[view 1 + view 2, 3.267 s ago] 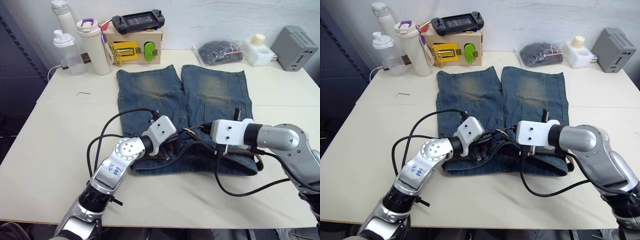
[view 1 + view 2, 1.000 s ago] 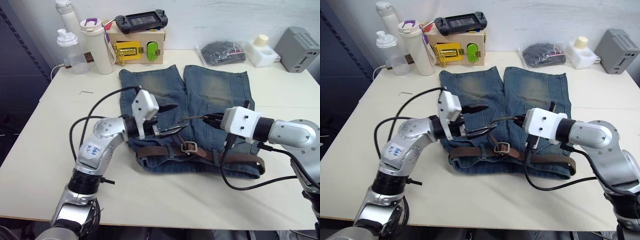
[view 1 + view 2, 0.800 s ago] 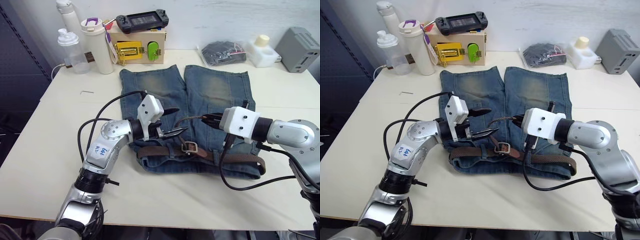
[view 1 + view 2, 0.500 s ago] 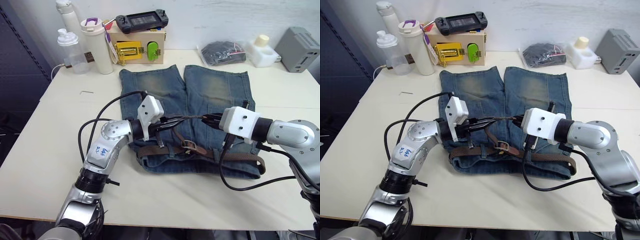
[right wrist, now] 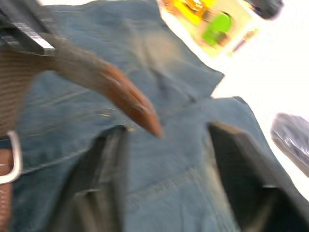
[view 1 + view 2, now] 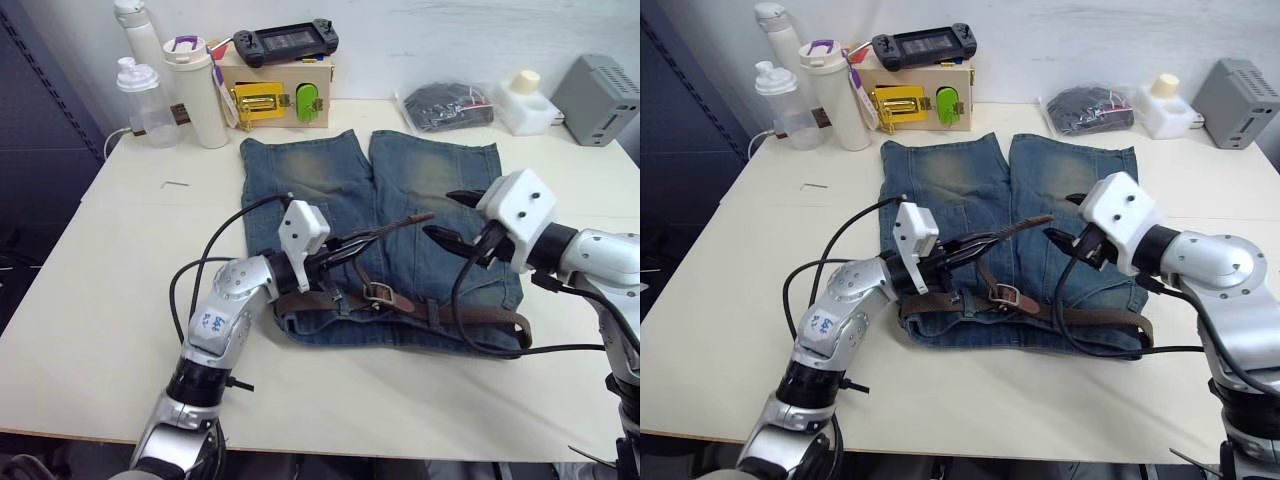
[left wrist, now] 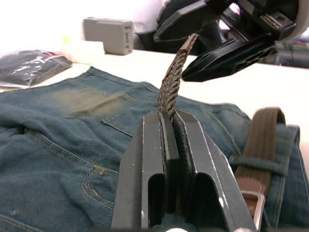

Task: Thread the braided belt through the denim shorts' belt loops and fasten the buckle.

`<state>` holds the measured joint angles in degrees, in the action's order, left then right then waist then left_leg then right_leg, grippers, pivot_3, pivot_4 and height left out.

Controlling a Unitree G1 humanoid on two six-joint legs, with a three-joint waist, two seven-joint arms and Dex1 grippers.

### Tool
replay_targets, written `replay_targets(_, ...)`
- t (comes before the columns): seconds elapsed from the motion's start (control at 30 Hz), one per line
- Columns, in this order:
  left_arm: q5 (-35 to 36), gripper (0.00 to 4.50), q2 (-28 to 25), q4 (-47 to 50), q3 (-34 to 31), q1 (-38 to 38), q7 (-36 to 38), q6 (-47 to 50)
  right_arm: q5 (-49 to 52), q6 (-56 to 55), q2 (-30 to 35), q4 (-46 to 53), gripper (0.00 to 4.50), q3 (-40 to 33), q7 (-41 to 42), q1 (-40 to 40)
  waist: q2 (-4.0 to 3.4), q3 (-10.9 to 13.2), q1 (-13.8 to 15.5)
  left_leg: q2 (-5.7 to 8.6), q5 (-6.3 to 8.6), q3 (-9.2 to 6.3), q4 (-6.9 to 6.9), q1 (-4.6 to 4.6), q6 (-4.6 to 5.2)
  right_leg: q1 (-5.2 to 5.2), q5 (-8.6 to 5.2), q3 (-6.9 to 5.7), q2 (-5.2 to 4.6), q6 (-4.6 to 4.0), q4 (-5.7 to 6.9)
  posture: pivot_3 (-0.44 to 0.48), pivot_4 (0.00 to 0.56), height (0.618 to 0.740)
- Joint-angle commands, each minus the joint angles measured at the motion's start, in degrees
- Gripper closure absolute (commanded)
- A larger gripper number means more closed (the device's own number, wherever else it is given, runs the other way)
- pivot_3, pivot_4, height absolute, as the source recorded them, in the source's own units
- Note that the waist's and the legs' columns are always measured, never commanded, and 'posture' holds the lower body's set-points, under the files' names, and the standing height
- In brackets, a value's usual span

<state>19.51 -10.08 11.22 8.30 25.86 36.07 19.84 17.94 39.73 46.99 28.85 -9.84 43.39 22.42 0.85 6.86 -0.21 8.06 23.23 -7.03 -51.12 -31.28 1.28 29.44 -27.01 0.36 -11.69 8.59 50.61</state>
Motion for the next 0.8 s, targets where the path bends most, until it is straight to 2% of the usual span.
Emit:
replay_targets(0.03,2.2,4.50,1.4,4.4,-1.1,-1.2,-1.5,-0.9,4.5,4.3,-1.4,1.3,1.81,-2.6,-1.5,0.8,0.00,0.0,0.0,-0.01,0.00,0.00,0.00,0.00,0.00,0.00,0.00,0.00,0.00,0.00,0.00,0.000,0.150,0.645)
replay_targets(0.13,2.2,4.50,1.8,5.9,-0.6,-2.4,-1.7,-1.1,8.8,8.4,-2.7,3.6,2.70,-1.7,-1.2,-0.2,0.00,0.0,0.0,-0.01,-0.01,0.00,-0.01,0.00,-0.01,0.00,0.00,0.00,0.00,0.00,0.00,0.000,0.150,0.645)
replay_targets(0.2,2.4,4.50,1.9,6.3,-0.6,-2.6,-1.9,-1.0,10.9,10.2,-3.1,5.7,3.62,0.2,-0.5,-1.3,0.00,0.0,0.0,-0.01,0.00,0.00,-0.01,0.00,-0.01,0.00,0.00,0.01,0.00,0.00,-0.01,0.000,0.150,0.645)
replay_targets(0.23,2.4,4.50,1.9,6.5,-0.5,-2.7,-1.9,-1.0,11.7,11.3,-3.4,6.6,3.80,1.1,-0.7,-1.6,0.00,0.0,0.1,-0.01,0.00,0.00,-0.01,0.00,-0.01,-0.01,0.00,0.02,0.00,0.00,-0.01,0.000,0.150,0.645)
replay_targets(0.27,2.2,4.50,1.8,6.7,-0.4,-2.8,-1.9,-1.0,12.6,12.3,-3.8,7.4,4.30,1.9,-0.9,-1.8,0.00,0.0,0.1,-0.01,0.00,0.00,-0.01,0.00,-0.01,-0.01,0.00,0.01,0.00,0.00,-0.01,0.000,0.150,0.645)
replay_targets(0.4,2.1,4.50,1.3,7.2,-0.3,-3.2,-1.8,-0.7,15.0,15.6,-6.3,10.3,4.41,5.3,-3.6,-1.9,0.00,0.0,0.1,-0.01,-0.02,-0.01,-0.02,0.00,0.02,-0.07,0.00,0.01,0.00,0.00,-0.11,0.000,0.150,0.645)
replay_targets(0.5,2.3,4.50,1.1,7.9,-0.2,-3.5,-1.8,-0.5,11.9,15.6,-6.3,10.1,4.41,10.5,-6.1,-3.0,0.00,0.0,0.0,-0.01,-0.02,-0.01,0.00,0.01,0.02,-0.07,0.00,0.02,0.00,0.00,-0.13,0.000,0.150,0.645)
replay_targets(0.8,2.2,4.50,-0.4,9.1,-1.5,-5.5,-2.3,0.0,1.6,14.2,-0.3,8.8,4.41,24.9,-7.9,-7.2,0.02,0.0,0.1,0.00,-0.04,-0.02,0.02,0.05,0.02,-0.11,0.00,0.01,0.00,0.00,-0.15,0.000,0.150,0.645)
